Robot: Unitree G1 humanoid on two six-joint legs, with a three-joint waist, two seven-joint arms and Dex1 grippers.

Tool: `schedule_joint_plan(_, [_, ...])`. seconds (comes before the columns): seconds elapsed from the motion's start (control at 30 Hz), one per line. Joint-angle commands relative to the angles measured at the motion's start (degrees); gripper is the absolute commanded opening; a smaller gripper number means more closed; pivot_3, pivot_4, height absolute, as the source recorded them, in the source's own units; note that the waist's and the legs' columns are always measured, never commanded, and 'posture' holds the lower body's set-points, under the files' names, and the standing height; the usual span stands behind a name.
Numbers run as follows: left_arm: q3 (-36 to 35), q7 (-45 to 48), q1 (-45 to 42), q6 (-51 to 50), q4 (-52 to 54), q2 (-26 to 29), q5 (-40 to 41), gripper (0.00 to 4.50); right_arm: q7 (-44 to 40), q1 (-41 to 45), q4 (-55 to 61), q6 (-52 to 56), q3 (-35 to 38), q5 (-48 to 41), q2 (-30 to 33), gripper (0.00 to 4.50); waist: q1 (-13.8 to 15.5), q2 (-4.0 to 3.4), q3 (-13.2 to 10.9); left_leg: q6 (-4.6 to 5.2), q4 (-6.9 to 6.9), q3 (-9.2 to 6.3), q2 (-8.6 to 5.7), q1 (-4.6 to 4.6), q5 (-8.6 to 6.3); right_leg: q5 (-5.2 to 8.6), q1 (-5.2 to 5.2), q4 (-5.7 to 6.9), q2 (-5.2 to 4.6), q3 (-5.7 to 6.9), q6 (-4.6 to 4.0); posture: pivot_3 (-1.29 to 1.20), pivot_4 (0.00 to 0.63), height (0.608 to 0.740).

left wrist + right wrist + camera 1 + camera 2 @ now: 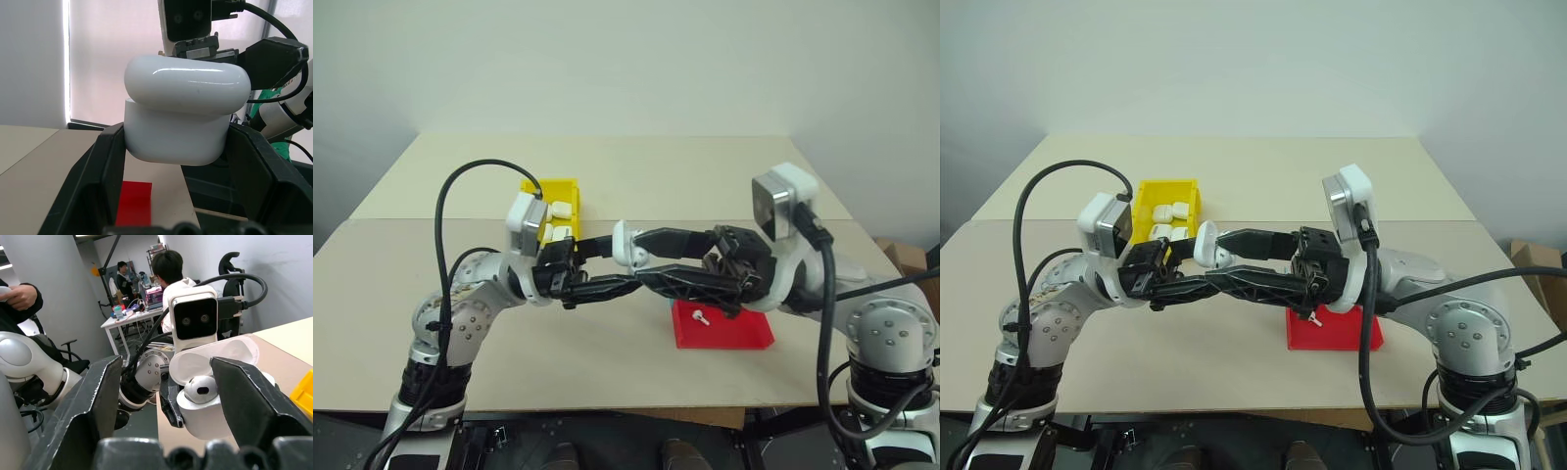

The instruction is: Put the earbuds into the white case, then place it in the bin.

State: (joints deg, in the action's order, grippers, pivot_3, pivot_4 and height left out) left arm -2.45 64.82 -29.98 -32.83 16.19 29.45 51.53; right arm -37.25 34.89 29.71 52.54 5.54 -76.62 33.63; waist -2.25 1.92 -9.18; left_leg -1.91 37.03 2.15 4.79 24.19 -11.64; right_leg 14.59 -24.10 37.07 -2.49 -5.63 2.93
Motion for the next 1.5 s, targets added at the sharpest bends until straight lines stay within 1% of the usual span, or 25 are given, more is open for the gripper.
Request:
schedule_joint_plan(0.03, [-1.1,0.6,-1.3,1.3,1.9,-0.3,0.9,2.81,-0.2,-0.2,0.8,-0.4,0.1,0.1,0.8,3.27,0.0,0.0,0.0,0.0,0.0,0.0,0.0,0.0,0.0,0.0,0.0,0.0,0.0,0.0,0.0,0.0,0.15,0.74])
schedule_joint_plan(0.23, [-0.9,0.8,-1.2,1.4,1.7,-0.4,0.8,2.81,-1.6,-0.4,1.0,-0.1,1.5,-2.4,2.1,3.27,0.0,0.0,0.0,0.0,0.0,0.0,0.0,0.0,0.0,0.0,0.0,0.0,0.0,0.0,0.0,0.0,0.15,0.74])
schedule_joint_plan(0.4, [-0.6,1.2,-1.5,1.6,1.0,-0.8,0.3,2.81,-5.1,0.4,0.4,0.7,2.1,-5.6,4.7,3.27,0.0,0.0,0.0,0.0,0.0,0.0,0.0,0.0,0.0,0.0,0.0,-0.01,0.0,0.0,0.0,0.0,0.15,0.74])
schedule_joint_plan(0.5, [-0.4,1.5,-1.7,1.7,0.7,-1.2,0.1,2.81,-6.4,0.9,-0.4,0.8,2.0,-5.9,6.0,3.27,0.0,0.0,0.0,0.0,0.0,0.0,0.0,0.0,0.0,0.0,0.0,-0.01,0.0,0.0,0.0,0.0,0.15,0.74])
schedule_joint_plan(0.6, [-0.4,1.6,-1.8,1.8,0.4,-1.5,-0.2,2.81,-7.0,1.1,-2.1,0.3,2.2,-4.3,7.1,3.27,0.0,0.0,0.0,0.0,0.0,-0.01,0.0,0.0,0.0,0.0,0.01,-0.01,0.0,0.0,0.0,0.0,0.15,0.74])
schedule_joint_plan(0.77, [-0.3,1.2,-1.5,1.4,0.2,-1.6,-0.7,2.81,-8.9,1.4,-5.4,-1.8,4.5,0.1,9.3,3.27,0.1,0.0,0.0,0.0,0.01,-0.01,-0.01,0.01,0.0,0.0,0.01,-0.02,0.0,0.0,0.0,0.0,0.15,0.74])
schedule_joint_plan(0.87, [0.5,0.5,-2.0,1.3,-0.2,-2.0,-1.6,2.81,-10.3,4.6,-8.8,-3.6,5.3,4.7,10.7,3.27,0.1,0.0,0.0,0.0,0.01,-0.01,-0.01,0.01,0.0,0.0,0.01,-0.03,0.0,0.0,0.0,0.0,0.15,0.74])
schedule_joint_plan(0.9, [0.8,0.4,-2.3,1.4,-0.5,-2.2,-2.0,2.81,-10.9,6.3,-9.9,-4.2,4.8,6.8,11.2,2.92,0.0,0.0,0.0,0.0,0.02,0.01,-0.01,0.01,0.0,0.0,-0.01,-0.03,-0.01,-0.01,0.0,0.0,0.15,0.74])
schedule_joint_plan(0.93, [1.0,0.4,-2.4,1.4,-0.7,-2.3,-2.3,2.81,-11.6,7.9,-10.7,-4.5,4.1,8.5,11.5,2.71,0.0,0.0,0.0,0.0,0.02,0.01,-0.02,0.01,0.0,0.0,-0.01,-0.02,0.0,-0.01,0.0,0.0,0.15,0.74])
schedule_joint_plan(1.0, [1.2,0.5,-2.9,1.5,-1.3,-2.6,-2.7,2.81,-13.2,11.2,-11.7,-5.0,2.0,11.9,11.6,2.07,0.0,0.0,0.0,0.0,0.01,0.0,-0.01,-0.01,0.0,0.0,-0.01,0.0,0.01,0.0,0.0,0.0,0.15,0.74])
schedule_joint_plan(1.1, [1.8,0.6,-3.7,1.7,-2.4,-3.1,-3.6,2.81,-15.2,17.2,-12.7,-5.4,-2.1,17.0,11.0,0.94,-0.2,0.0,0.0,0.0,0.0,0.0,-0.01,0.01,0.0,0.0,-0.06,-0.01,0.01,0.0,-0.01,0.0,0.15,0.74])
schedule_joint_plan(1.17, [2.2,0.6,-4.2,2.1,-3.3,-3.6,-4.5,2.81,-16.3,21.0,-13.7,-4.4,-5.0,19.6,10.6,0.23,-0.1,0.0,0.0,0.0,-0.01,-0.01,0.0,0.03,0.0,0.0,-0.05,-0.02,0.01,0.02,-0.01,0.0,0.15,0.74])
schedule_joint_plan(1.2, [2.7,0.1,-4.6,2.7,-4.0,-4.0,-5.7,2.81,-16.7,24.1,-14.8,-2.1,-7.5,21.3,11.0,0.01,-0.1,-0.01,0.0,0.0,-0.01,-0.01,-0.01,0.04,0.0,0.0,-0.05,-0.02,0.0,0.01,-0.01,0.0,0.15,0.74])
schedule_joint_plan(1.37, [4.1,-0.4,-6.1,4.8,-6.6,-5.8,-9.1,2.81,-20.2,34.1,-18.2,2.6,-15.8,28.1,11.2,0.01,0.1,-0.02,0.0,0.0,0.0,-0.01,-0.01,0.07,0.0,0.0,-0.08,-0.02,-0.01,0.04,-0.01,0.0,0.15,0.74])
schedule_joint_plan(1.5, [4.2,-0.1,-6.3,5.4,-7.0,-6.8,-9.9,2.81,-23.5,39.0,-18.7,5.8,-19.4,30.3,10.6,0.01,0.3,-0.02,0.0,0.0,0.01,0.0,-0.01,0.15,0.0,0.01,-0.16,-0.02,-0.01,0.04,-0.03,0.0,0.15,0.74])
